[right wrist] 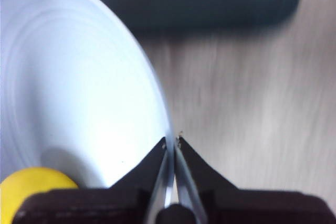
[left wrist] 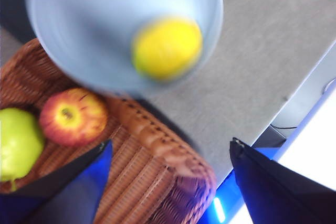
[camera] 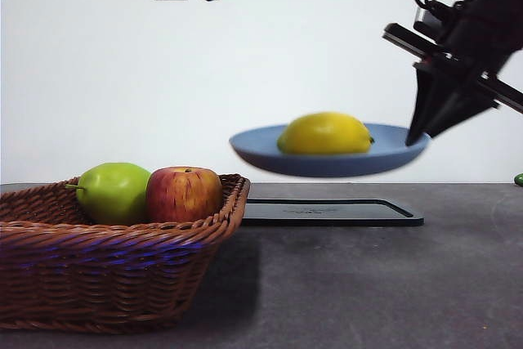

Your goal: Take the lemon from the basket,put the lemon in the plate,hand out the plate

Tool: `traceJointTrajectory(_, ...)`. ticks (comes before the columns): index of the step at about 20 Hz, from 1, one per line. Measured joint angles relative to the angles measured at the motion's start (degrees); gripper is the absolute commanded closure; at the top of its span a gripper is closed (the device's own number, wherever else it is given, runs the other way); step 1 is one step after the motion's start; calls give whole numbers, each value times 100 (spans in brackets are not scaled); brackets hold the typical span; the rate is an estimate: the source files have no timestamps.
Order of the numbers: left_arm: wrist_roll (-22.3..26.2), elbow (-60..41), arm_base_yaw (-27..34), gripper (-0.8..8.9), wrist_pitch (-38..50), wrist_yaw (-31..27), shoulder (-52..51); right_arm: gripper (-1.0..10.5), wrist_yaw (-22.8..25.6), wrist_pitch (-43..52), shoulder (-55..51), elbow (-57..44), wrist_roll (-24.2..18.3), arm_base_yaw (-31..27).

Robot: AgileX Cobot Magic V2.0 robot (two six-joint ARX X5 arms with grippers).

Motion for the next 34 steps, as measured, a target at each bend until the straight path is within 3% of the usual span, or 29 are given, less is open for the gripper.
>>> traceJointTrajectory(10, 0, 0, 0, 424, -50, -50, -103, 941, -20, -125, 2350, 2452, 140, -492)
traceJointTrajectory(13, 0, 0, 0, 424, -26, -52, -103, 941, -382, 2, 3001, 2870, 345, -535)
traceJointTrajectory(20, -2, 0, 0, 424, -9, -52, -103, 941, -393, 144, 3451, 2935, 560, -538)
traceJointTrajectory(26, -2, 0, 0, 424, -2, -57, -103, 929, 103, 13, 3451, 2940, 485, -538)
traceJointTrajectory(32, -2, 0, 0, 424, -2, -96, -103, 702, 118, 9, 3451, 2955, 273, -538)
traceJointTrajectory(34, 0, 0, 0, 424, 0, -273, -103, 700, 107, 11, 3449, 2983, 247, -553)
